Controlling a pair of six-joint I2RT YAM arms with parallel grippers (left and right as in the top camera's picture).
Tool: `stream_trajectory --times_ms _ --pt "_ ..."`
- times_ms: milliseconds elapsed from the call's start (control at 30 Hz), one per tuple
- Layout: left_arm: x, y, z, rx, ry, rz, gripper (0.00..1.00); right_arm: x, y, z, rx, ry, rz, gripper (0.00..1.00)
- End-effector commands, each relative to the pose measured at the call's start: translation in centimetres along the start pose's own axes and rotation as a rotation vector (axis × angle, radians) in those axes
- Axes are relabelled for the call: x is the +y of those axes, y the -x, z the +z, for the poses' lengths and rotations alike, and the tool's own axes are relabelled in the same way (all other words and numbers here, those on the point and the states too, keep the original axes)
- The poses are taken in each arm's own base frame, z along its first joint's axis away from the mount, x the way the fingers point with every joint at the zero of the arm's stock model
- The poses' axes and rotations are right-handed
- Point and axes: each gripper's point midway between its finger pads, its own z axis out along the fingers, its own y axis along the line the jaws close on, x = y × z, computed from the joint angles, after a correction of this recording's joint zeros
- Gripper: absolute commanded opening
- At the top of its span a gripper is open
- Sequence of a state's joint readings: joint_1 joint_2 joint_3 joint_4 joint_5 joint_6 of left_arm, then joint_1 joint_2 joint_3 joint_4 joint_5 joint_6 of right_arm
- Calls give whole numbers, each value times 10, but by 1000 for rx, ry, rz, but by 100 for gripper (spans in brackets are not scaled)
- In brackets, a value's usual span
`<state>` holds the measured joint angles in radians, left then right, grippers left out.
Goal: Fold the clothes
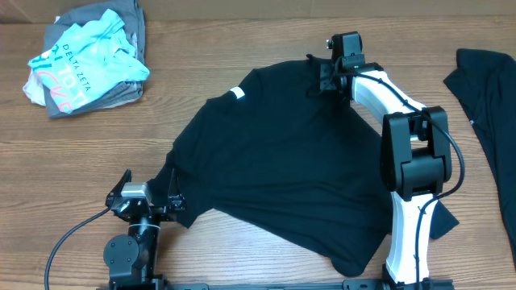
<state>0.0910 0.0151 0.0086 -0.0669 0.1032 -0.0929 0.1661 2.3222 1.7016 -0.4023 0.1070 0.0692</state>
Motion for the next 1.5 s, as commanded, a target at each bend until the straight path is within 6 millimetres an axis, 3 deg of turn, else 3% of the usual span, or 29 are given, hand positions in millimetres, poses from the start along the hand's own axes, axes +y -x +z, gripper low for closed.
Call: stream_trajectory --times_ms 0,133,433,733,833,900,1067,1200,1267,1333,1467 --pt "-1 0 0 -4 -1 27 100 5 2 2 -7 15 10 20" --pt "-1 0 0 -4 -1 27 100 5 3 2 -9 15 14 4" --pt "-1 0 0 -4 -1 27 100 -21 25 -13 -91 -128 158 4" --pt "-1 0 0 -4 -1 27 100 -75 30 -42 -178 -421 404 4" --pt "-1 0 0 -4 -1 27 100 -81 29 -45 -185 -439 454 20" --pt "-1 0 0 -4 -1 27 100 -81 30 -46 -187 -436 462 36" --pt "-1 0 0 -4 -1 27 100 -82 33 -57 -171 -443 486 50" --pt "-1 0 0 -4 -1 27 100 -78 45 -83 -168 -415 548 53" --pt "-1 0 0 -4 -1 27 100 -71 53 -98 -163 -360 559 65" --pt "-1 0 0 -4 -1 27 100 -60 62 -117 -160 -284 567 91" --pt "-1 0 0 -4 -1 27 100 -42 77 -169 -168 -144 579 96"
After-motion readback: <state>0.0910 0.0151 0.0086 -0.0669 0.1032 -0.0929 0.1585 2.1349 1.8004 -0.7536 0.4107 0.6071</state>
